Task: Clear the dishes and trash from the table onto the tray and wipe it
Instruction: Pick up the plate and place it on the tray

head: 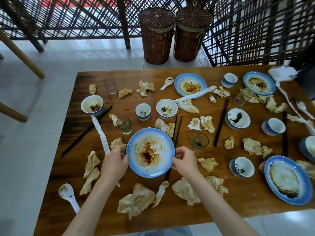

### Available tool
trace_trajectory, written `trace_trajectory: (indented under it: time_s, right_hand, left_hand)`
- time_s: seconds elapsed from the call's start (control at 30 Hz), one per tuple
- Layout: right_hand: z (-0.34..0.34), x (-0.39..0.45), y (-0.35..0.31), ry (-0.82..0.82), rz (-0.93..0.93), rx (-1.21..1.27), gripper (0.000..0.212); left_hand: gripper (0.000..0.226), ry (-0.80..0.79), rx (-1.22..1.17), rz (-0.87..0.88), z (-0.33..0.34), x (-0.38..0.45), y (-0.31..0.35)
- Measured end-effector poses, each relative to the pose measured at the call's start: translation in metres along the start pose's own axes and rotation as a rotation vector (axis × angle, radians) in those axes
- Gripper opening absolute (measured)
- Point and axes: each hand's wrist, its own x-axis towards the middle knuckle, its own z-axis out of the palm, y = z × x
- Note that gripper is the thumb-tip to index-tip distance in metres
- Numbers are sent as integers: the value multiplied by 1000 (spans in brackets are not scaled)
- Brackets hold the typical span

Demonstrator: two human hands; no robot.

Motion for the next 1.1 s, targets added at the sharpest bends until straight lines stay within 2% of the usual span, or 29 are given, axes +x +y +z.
trace_trajectory:
  time_s: [0.17, 0.37, 0.67, 0.77, 0.93, 1.1]
  right_hand:
    - [-46, 11, -37, 86, -60, 77, 25]
    - [-103, 57, -64, 119, -16, 138, 26]
    - [-157, 189, -95, 60, -80, 61, 19]
    - [-163, 235, -109, 48, -96, 0, 20]
    - [-168, 296, -127, 43, -103, -42, 32]
    - [-171, 332, -127, 58, -108, -184, 30]
  left_hand:
    - [33, 18, -65, 119, -18, 18, 62]
    - [34, -2, -106, 185, -8, 48, 136]
    - [26, 26, -83, 117, 37, 134, 220]
    - [24, 42, -86, 96, 53, 166, 237]
    - [32, 73, -118, 35, 76, 206, 259]
    - [30, 80, -90, 38, 94, 232, 274]
